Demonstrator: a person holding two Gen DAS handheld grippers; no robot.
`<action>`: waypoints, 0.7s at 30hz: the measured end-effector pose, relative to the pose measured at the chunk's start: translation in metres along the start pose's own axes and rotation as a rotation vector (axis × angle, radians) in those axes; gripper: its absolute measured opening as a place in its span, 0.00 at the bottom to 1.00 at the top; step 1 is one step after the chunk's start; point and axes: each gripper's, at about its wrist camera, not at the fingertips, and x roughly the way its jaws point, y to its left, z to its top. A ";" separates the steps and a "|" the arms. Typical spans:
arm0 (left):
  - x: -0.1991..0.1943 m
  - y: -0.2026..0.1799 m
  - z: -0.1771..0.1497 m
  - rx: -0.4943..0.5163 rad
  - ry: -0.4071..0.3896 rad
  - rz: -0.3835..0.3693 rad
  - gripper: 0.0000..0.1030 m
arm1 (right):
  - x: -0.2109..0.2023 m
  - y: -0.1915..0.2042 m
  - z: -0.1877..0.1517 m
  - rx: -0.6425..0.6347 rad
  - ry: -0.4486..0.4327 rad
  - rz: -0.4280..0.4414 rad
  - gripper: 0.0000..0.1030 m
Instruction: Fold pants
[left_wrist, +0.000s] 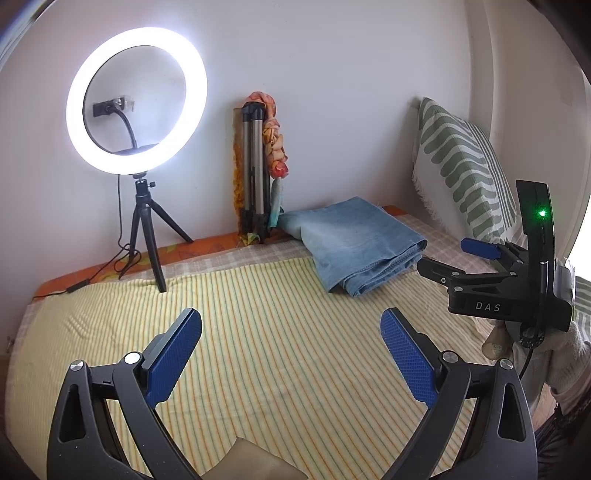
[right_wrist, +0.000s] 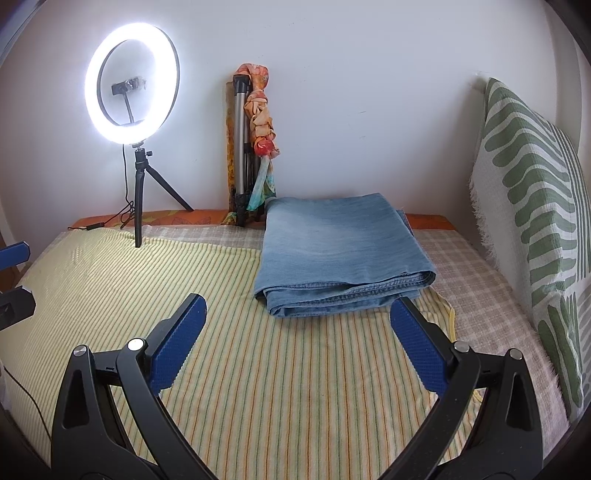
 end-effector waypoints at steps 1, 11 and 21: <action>0.000 0.000 0.000 0.001 0.000 0.001 0.95 | 0.000 0.000 0.000 0.000 0.000 0.000 0.98; 0.001 -0.001 -0.001 0.008 -0.003 0.013 0.95 | 0.000 0.000 -0.001 0.000 0.001 0.003 0.98; -0.005 -0.001 -0.002 0.012 -0.041 0.032 0.95 | 0.000 0.003 -0.002 0.000 -0.001 0.010 0.98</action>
